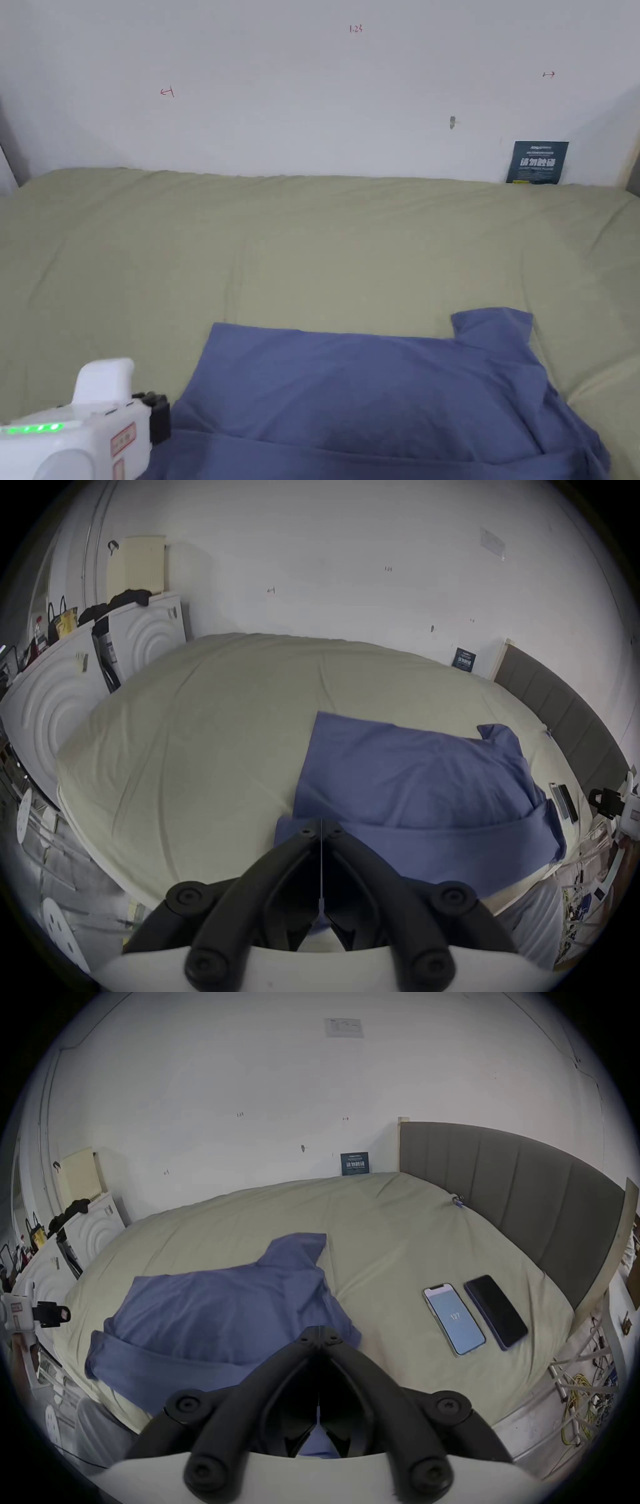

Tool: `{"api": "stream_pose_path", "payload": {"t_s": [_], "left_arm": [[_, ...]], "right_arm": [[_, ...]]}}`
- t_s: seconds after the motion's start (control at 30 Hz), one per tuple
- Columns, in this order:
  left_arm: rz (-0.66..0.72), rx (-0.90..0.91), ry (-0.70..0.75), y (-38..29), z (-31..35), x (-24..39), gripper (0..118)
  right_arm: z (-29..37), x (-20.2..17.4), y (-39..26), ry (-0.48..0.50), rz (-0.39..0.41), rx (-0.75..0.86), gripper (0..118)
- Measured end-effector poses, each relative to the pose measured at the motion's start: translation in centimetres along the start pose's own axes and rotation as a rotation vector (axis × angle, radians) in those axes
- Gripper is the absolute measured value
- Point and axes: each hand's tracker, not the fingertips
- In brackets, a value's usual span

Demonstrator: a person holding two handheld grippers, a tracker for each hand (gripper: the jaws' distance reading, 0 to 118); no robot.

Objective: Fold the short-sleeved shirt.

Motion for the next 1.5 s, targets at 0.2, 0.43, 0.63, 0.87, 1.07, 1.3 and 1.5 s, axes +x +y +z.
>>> {"api": "stream_pose_path", "payload": {"t_s": [0.2,0.43,0.63,0.87,1.07,1.3,1.5], "left_arm": [[-0.017,-0.029,0.012,4.5,-5.3,1.2,0],[-0.039,-0.143,0.03,9.1,-15.8,1.5,0],[-0.041,-0.235,0.052,11.9,-24.5,1.6,69],[-0.136,-0.352,0.097,11.7,-28.9,1.8,113],[-0.117,-0.37,0.084,12.2,-27.9,1.7,8],[-0.091,-0.384,0.055,11.5,-27.5,3.4,0],[-0.1,-0.352,0.066,12.3,-28.1,2.7,0]], "right_arm": [[-2.4,-1.6,1.1,0.063,0.021,-0.025,1],[-7.7,-3.6,2.2,0.063,0.063,-0.085,1],[-12.2,-3.9,2.7,0.059,0.074,-0.137,1],[-14.7,-3.4,2.7,0.053,0.062,-0.177,1],[-15.2,-2.6,2.8,0.042,0.094,-0.209,1],[-17.9,-1.3,5.8,0.016,0.099,-0.238,35],[-24.9,-0.9,8.4,0.048,0.107,-0.351,118]]}}
